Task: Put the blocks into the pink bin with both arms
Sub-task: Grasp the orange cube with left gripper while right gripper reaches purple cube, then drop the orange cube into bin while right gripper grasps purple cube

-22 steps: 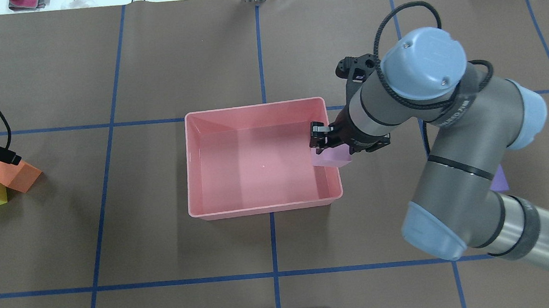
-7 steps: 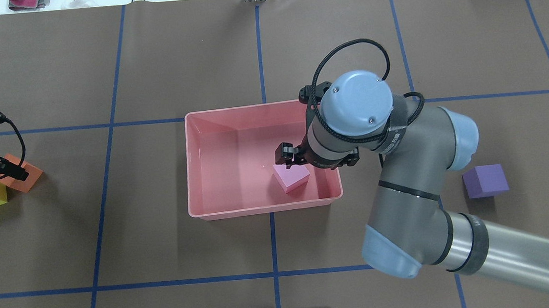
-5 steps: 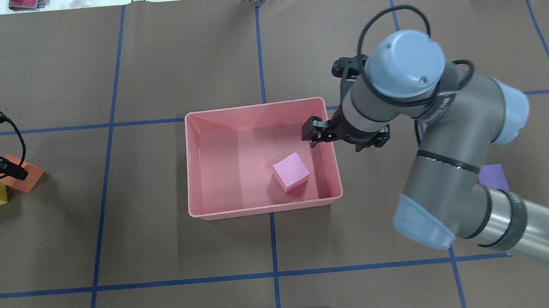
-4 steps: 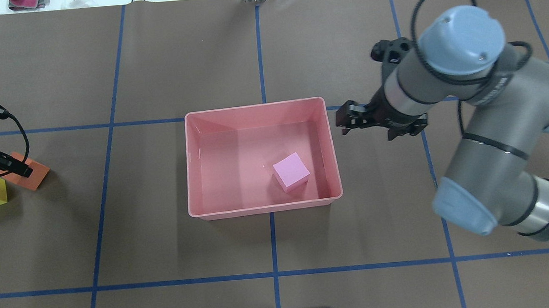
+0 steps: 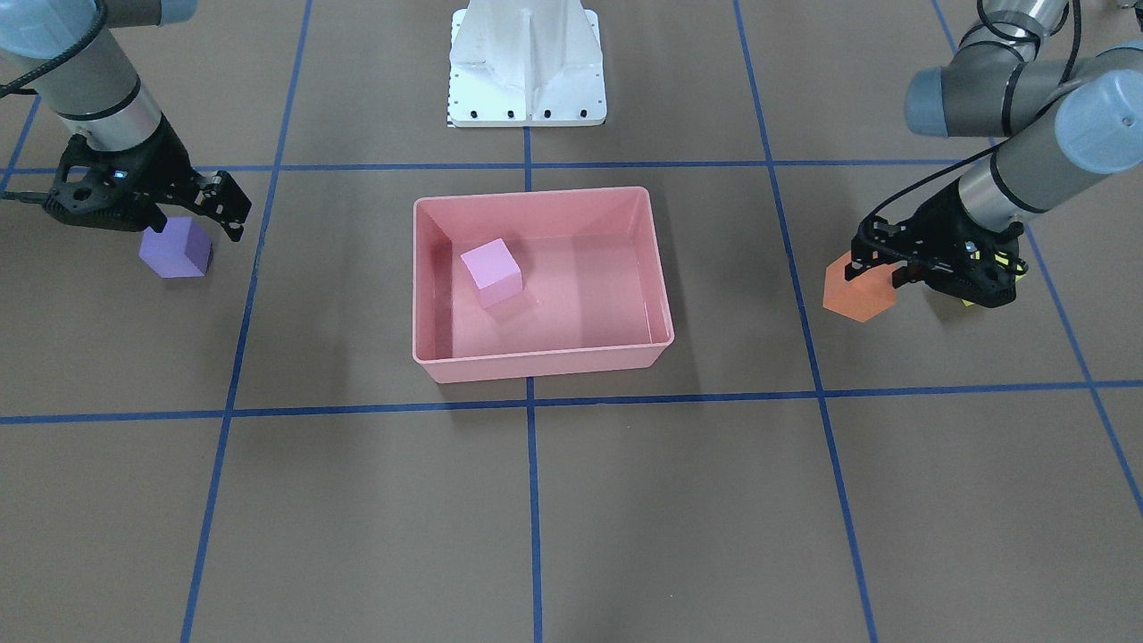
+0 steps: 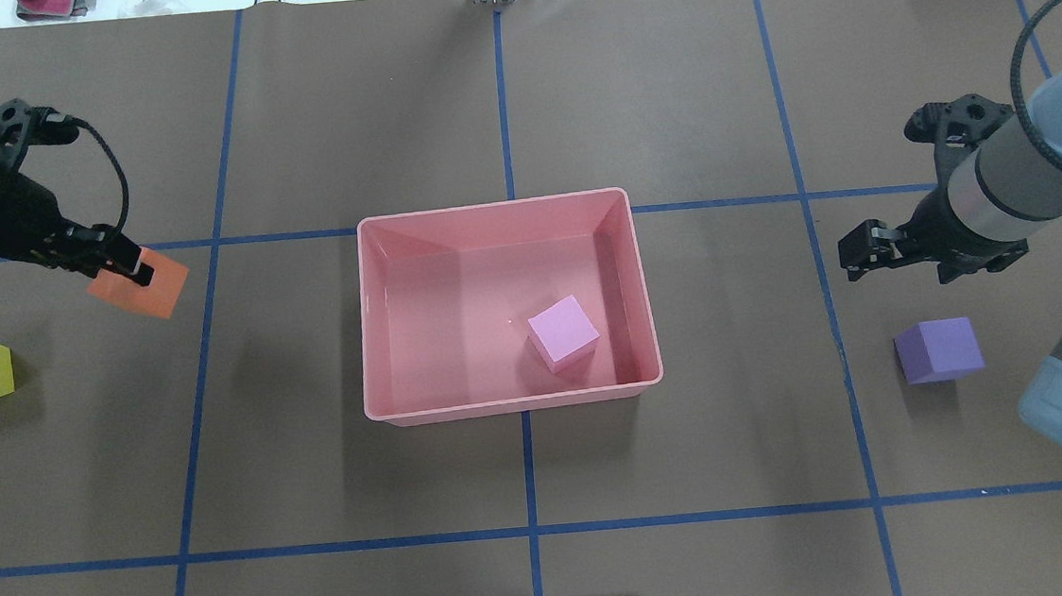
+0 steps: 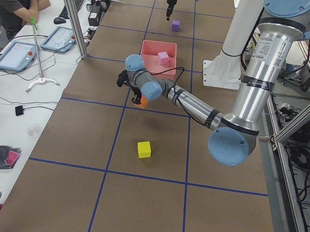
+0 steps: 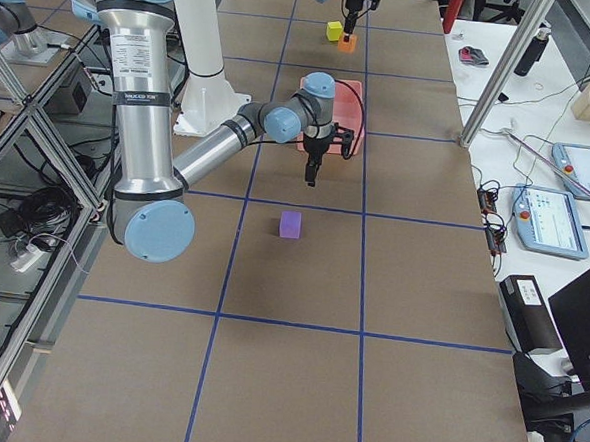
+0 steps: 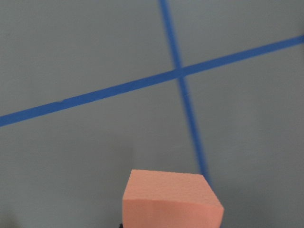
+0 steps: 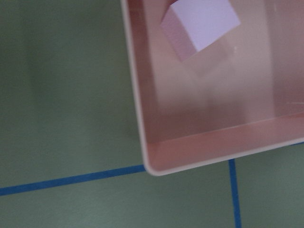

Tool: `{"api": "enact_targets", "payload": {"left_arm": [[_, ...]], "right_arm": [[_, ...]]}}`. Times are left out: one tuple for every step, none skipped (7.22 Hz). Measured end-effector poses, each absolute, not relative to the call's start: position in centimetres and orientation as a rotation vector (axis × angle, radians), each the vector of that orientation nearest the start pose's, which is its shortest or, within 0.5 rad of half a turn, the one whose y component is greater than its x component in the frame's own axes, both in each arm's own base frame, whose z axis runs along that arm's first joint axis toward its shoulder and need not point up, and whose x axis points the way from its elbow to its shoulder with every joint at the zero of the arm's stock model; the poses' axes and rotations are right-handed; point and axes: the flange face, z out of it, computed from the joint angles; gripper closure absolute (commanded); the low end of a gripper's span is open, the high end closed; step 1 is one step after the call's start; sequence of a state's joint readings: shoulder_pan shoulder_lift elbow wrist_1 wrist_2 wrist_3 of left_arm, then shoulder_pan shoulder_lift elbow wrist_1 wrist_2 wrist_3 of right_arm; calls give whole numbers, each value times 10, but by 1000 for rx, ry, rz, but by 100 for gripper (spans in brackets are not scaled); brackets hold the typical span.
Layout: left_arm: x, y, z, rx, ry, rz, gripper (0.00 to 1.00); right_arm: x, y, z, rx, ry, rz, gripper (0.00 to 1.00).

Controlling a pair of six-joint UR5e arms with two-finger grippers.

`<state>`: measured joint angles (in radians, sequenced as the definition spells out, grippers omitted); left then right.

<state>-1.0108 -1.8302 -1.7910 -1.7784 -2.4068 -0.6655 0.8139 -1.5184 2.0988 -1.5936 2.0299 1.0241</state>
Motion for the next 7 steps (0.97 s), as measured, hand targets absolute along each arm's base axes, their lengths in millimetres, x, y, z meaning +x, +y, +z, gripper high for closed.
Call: {"api": "enact_targets", "payload": {"left_arm": [[263,-528,324,44,1049,131,90],[277,-531,269,19,1080,67,90],[301,-525,227,-14,1105,24,90],[330,-514,202,-32,1108,2,90],[357,-504,184,-28,1095,-6,89],[379,-495,177,-25,1075,-8,87],[402,-486,174,-29,1054,-11,86]], "right_arm": [[-257,-407,420,1,-689,97,0],[-253,-403,445,8,-689,80,0],[-252,-402,467,18,-699,70,0],[-253,-402,483,23,-709,67,0],[-255,-402,493,19,-712,65,0],[-259,-400,501,10,-710,59,0],[-264,-397,506,-2,-707,49,0]]}}
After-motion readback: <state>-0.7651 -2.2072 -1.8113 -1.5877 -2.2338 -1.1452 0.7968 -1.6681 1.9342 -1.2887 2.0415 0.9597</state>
